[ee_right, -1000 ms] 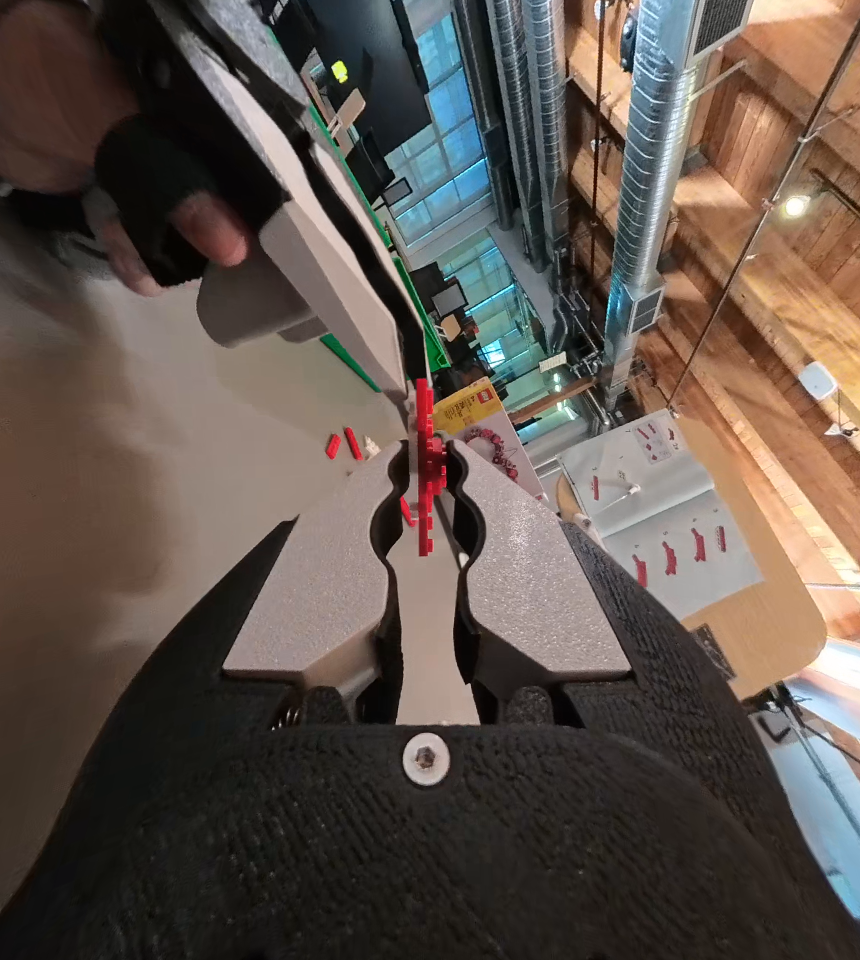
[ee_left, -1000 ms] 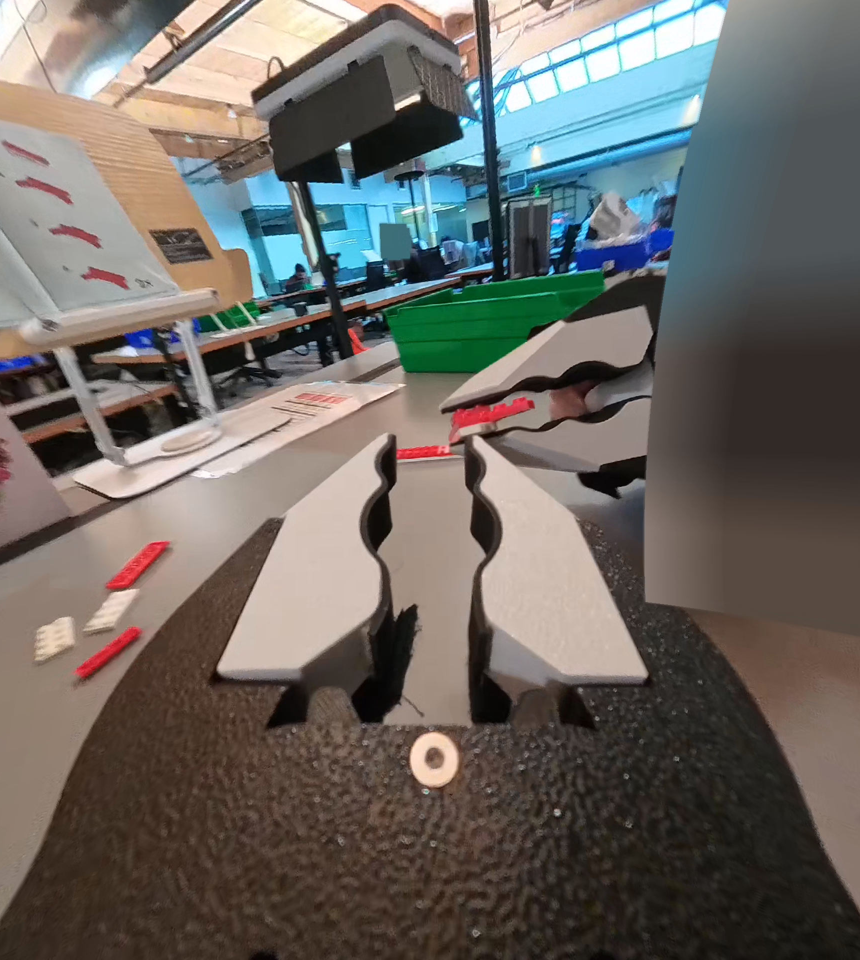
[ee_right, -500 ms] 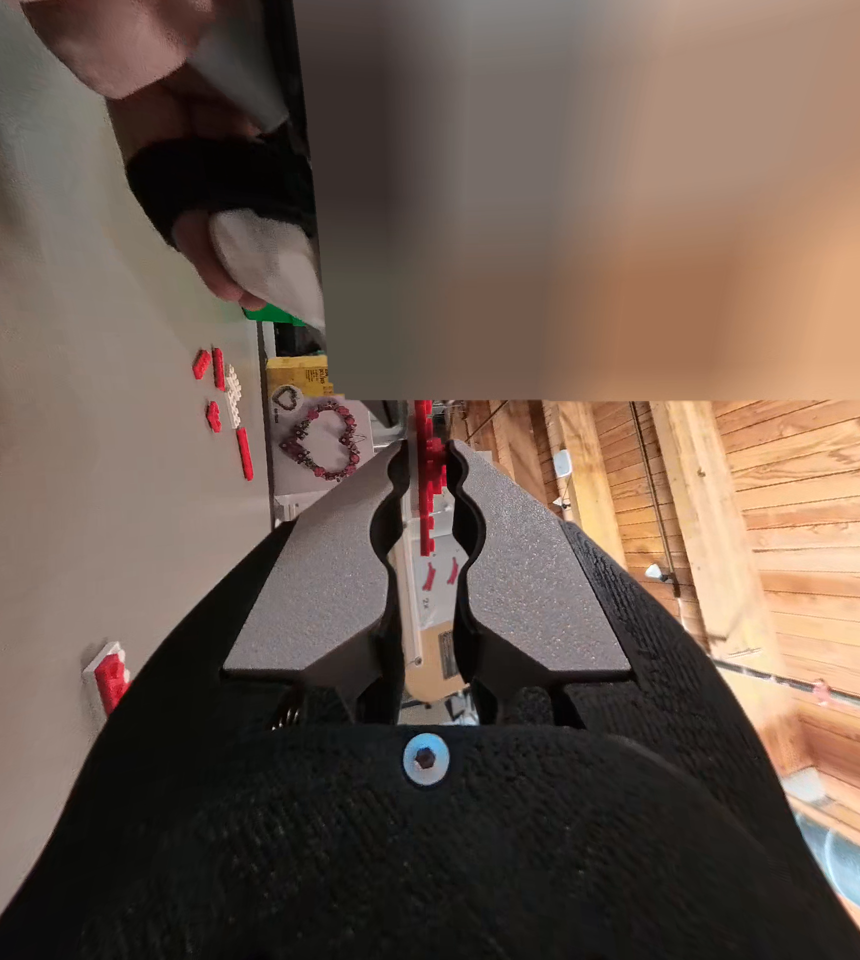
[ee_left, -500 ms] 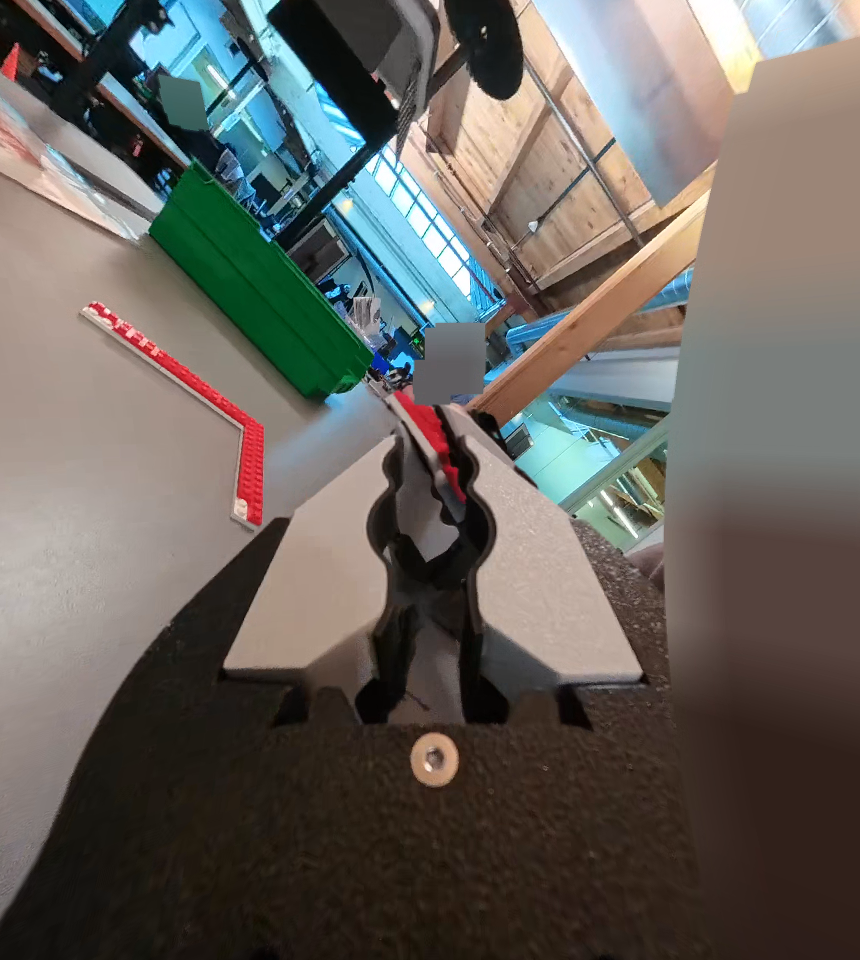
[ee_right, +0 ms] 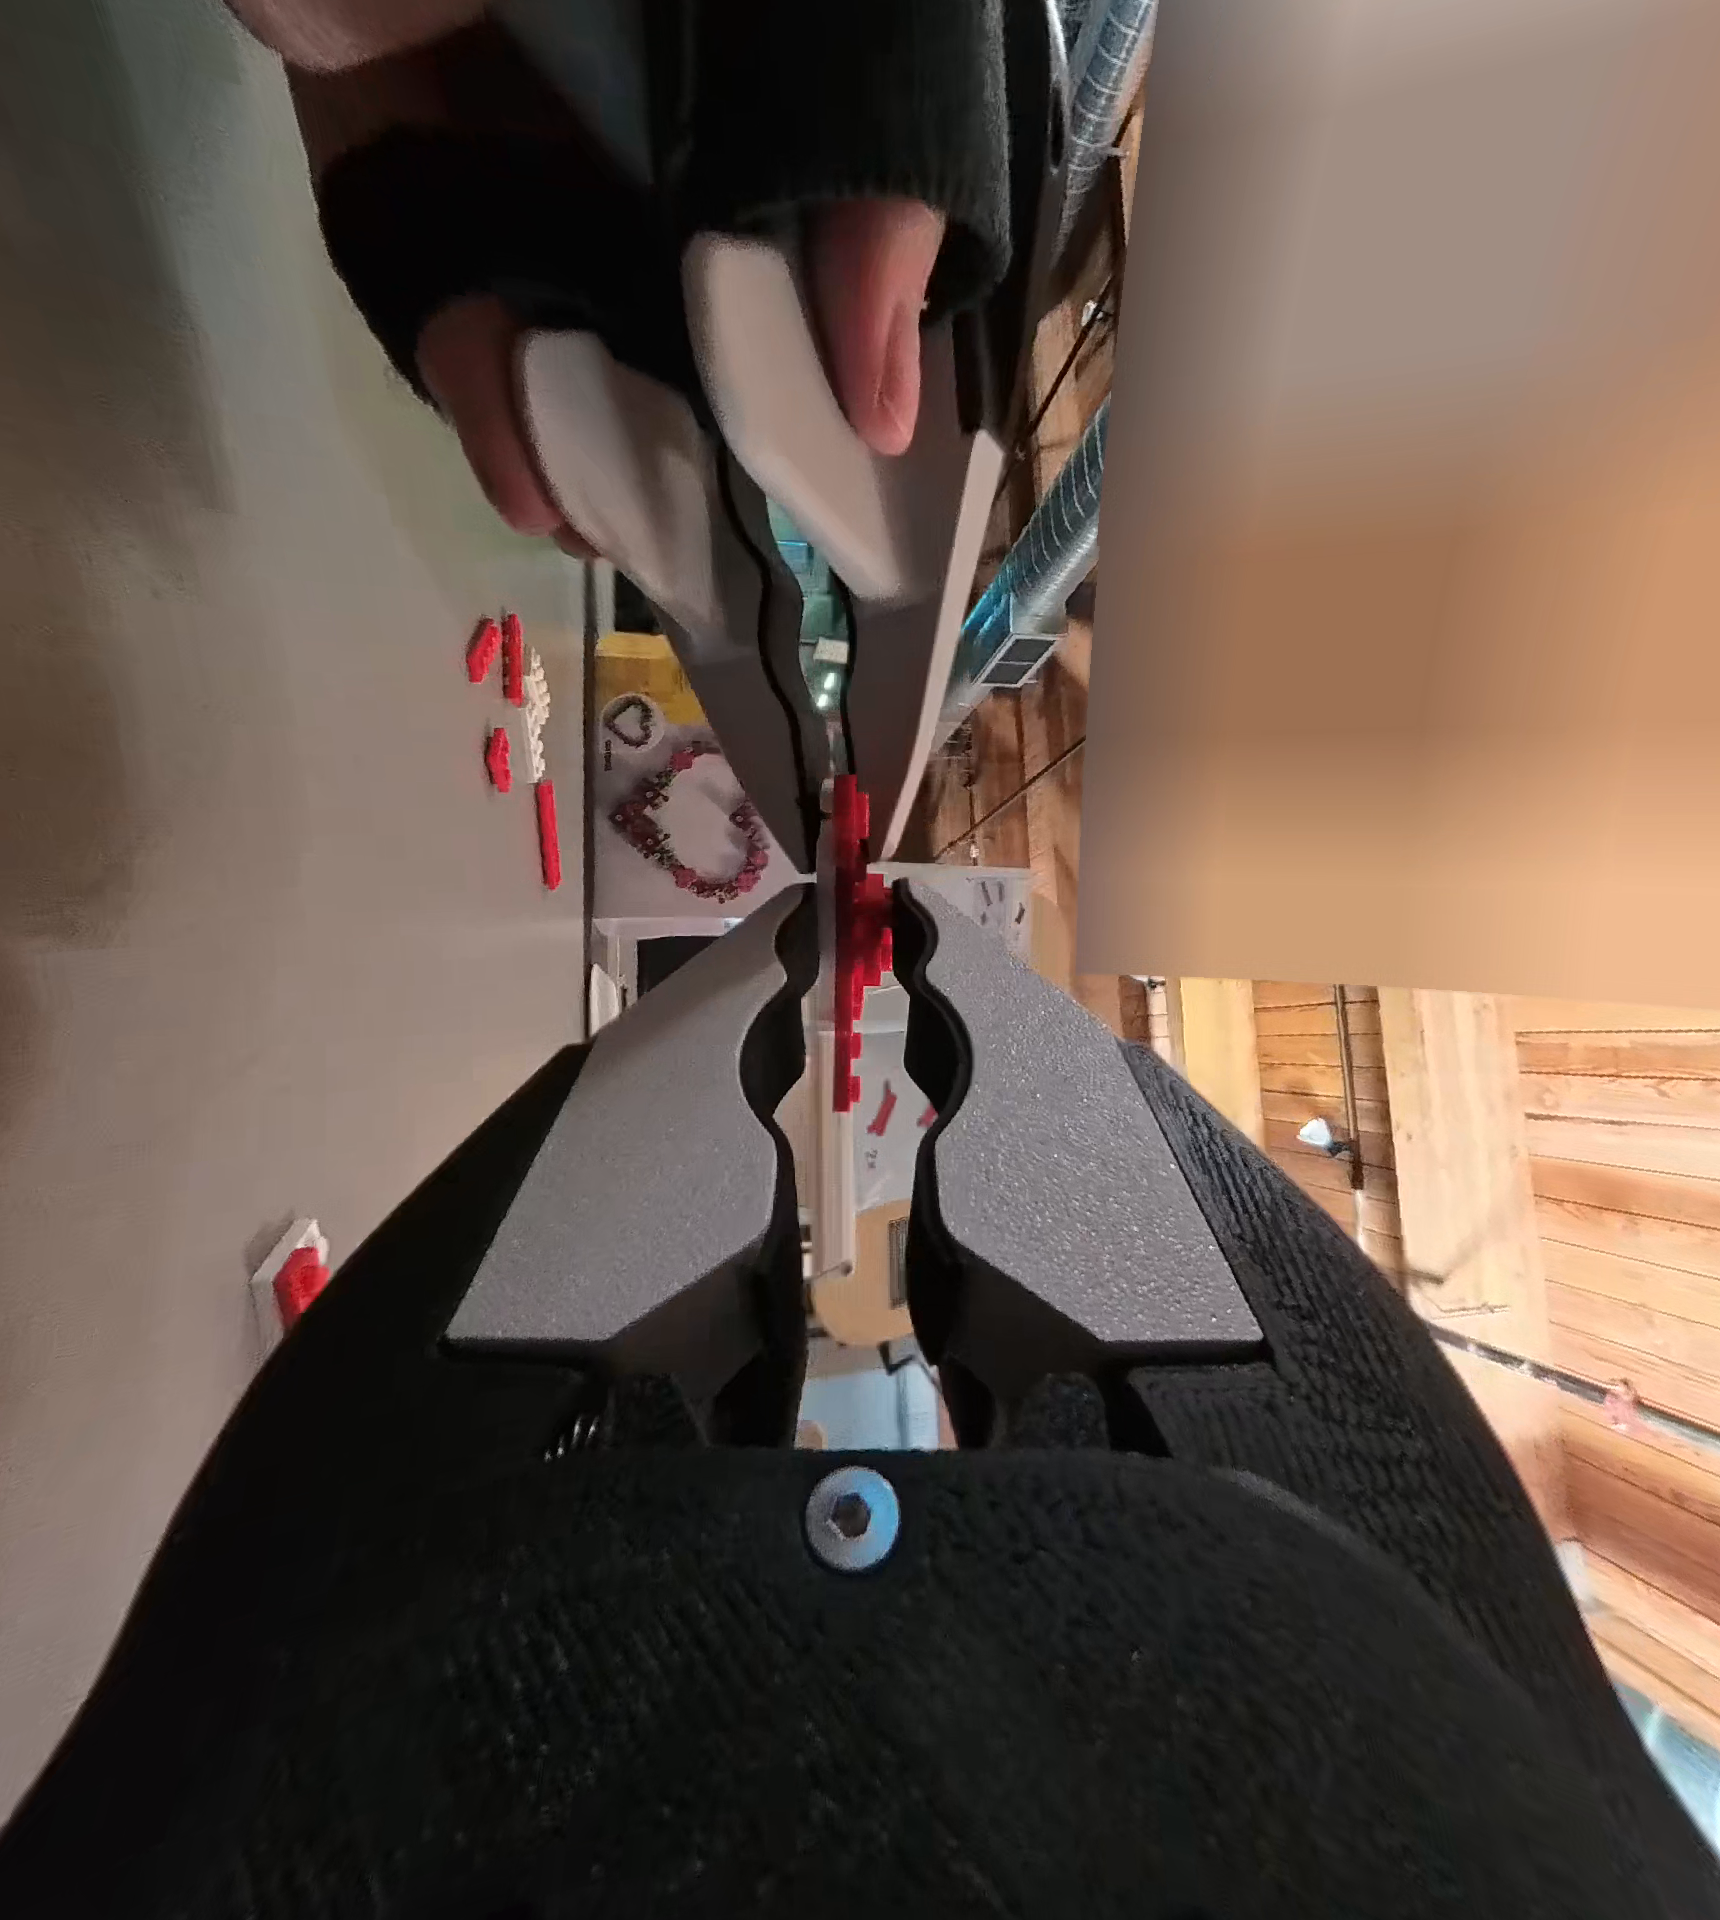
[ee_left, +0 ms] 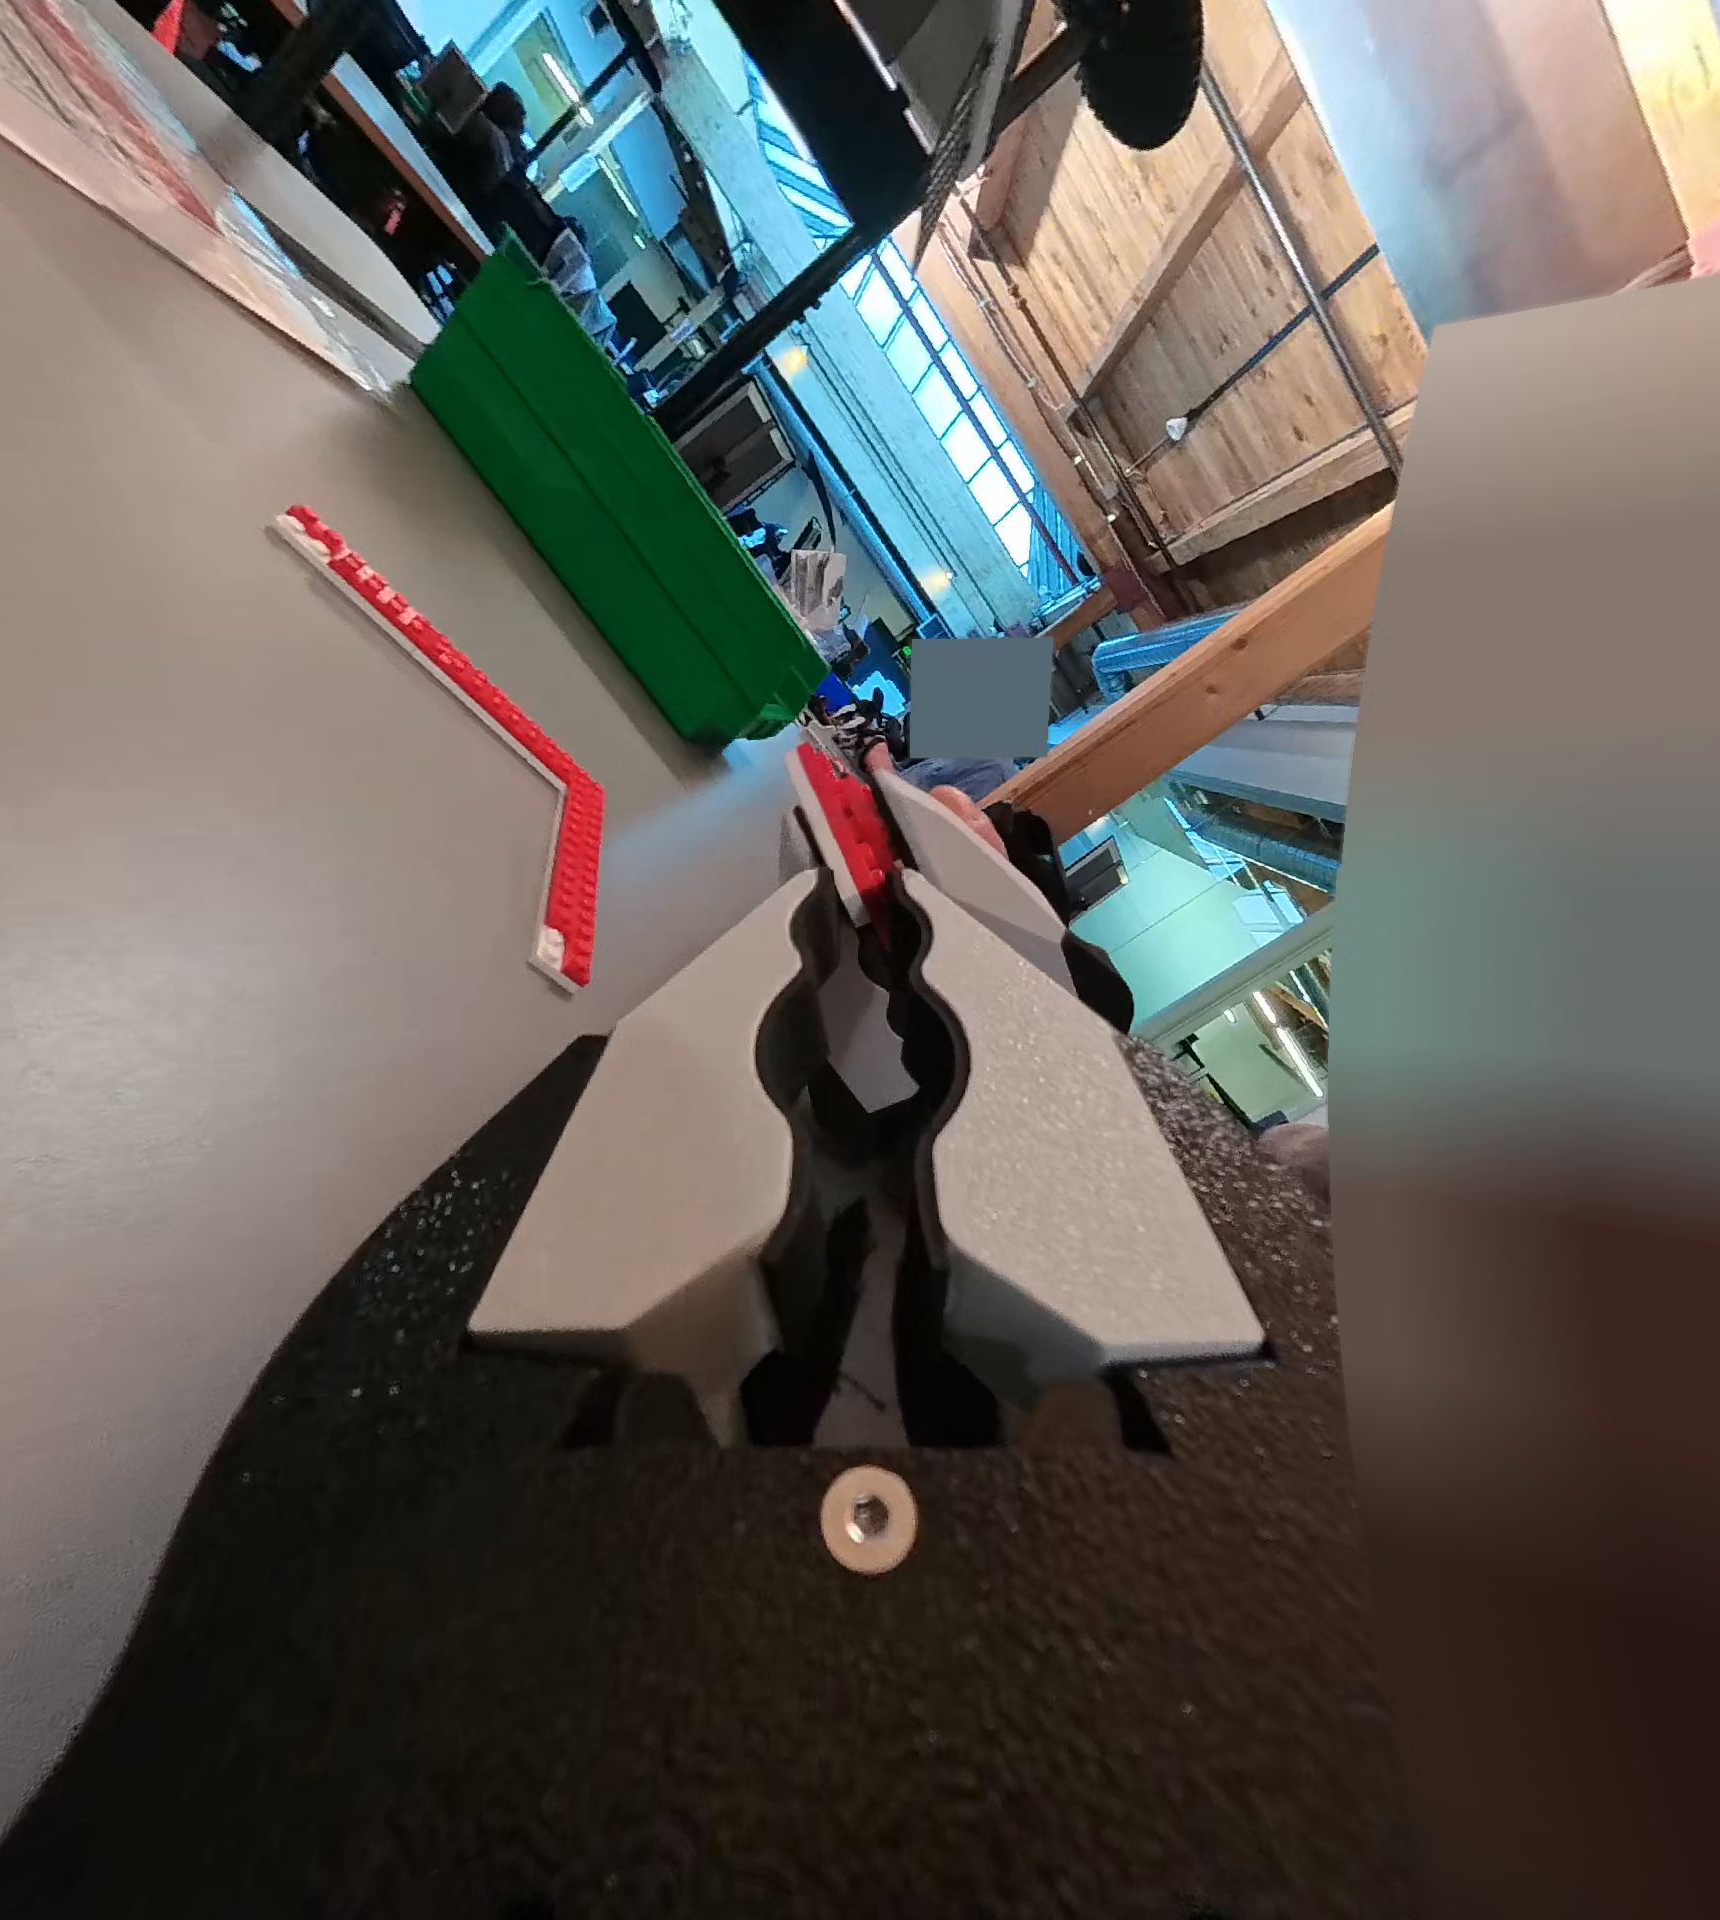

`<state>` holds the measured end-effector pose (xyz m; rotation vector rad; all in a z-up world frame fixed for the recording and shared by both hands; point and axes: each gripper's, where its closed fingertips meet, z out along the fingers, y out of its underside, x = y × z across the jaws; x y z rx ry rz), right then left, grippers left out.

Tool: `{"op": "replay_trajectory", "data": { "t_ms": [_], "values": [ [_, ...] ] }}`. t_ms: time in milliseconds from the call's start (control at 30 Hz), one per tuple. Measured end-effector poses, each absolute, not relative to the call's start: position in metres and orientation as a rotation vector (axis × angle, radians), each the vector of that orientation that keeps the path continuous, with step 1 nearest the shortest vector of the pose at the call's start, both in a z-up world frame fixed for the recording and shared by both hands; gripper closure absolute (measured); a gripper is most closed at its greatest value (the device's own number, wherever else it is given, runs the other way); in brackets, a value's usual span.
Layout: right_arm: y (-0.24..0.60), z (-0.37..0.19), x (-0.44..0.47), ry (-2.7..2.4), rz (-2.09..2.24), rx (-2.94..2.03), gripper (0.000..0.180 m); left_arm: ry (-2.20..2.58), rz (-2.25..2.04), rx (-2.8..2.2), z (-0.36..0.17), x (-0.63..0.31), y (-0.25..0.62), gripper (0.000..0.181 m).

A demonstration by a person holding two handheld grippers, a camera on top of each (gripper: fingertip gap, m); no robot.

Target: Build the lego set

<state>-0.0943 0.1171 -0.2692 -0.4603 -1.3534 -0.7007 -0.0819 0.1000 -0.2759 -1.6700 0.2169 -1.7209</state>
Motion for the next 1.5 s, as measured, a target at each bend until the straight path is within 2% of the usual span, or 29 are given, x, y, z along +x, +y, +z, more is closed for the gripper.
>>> {"op": "replay_trajectory", "data": {
  "t_ms": [600, 700, 933, 967, 1067, 1267, 1500],
  "values": [
    [0.122, -0.281, -0.095, -1.399, -0.733, -0.457, 0.169, 0.12, -1.758, -1.727, -0.287, -0.083, 0.105, 0.173],
    [0.123, -0.277, -0.094, -1.366, -0.586, -0.572, 0.169, 0.211, -1.651, -1.715, -0.285, -0.085, 0.107, 0.147],
    [0.124, -0.276, -0.089, -1.334, 0.004, -0.911, 0.168, 0.732, -0.928, -1.543, -0.279, -0.096, 0.099, 0.123],
    [0.123, -0.273, -0.087, -1.321, 0.058, -0.926, 0.168, 0.779, -0.858, -1.508, -0.279, -0.095, 0.097, 0.123],
    [0.125, -0.265, -0.078, -1.279, 0.105, -0.939, 0.168, 0.767, -0.742, -1.42, -0.267, -0.094, 0.097, 0.14],
    [0.112, -0.276, -0.086, -1.377, 0.231, -0.939, 0.168, 0.976, -0.388, -1.275, -0.27, -0.084, 0.087, 0.141],
    [0.101, -0.302, -0.087, -1.567, 0.261, -0.974, 0.168, 1.207, -0.113, -1.225, -0.299, -0.075, 0.083, 0.149]
  ]
}}
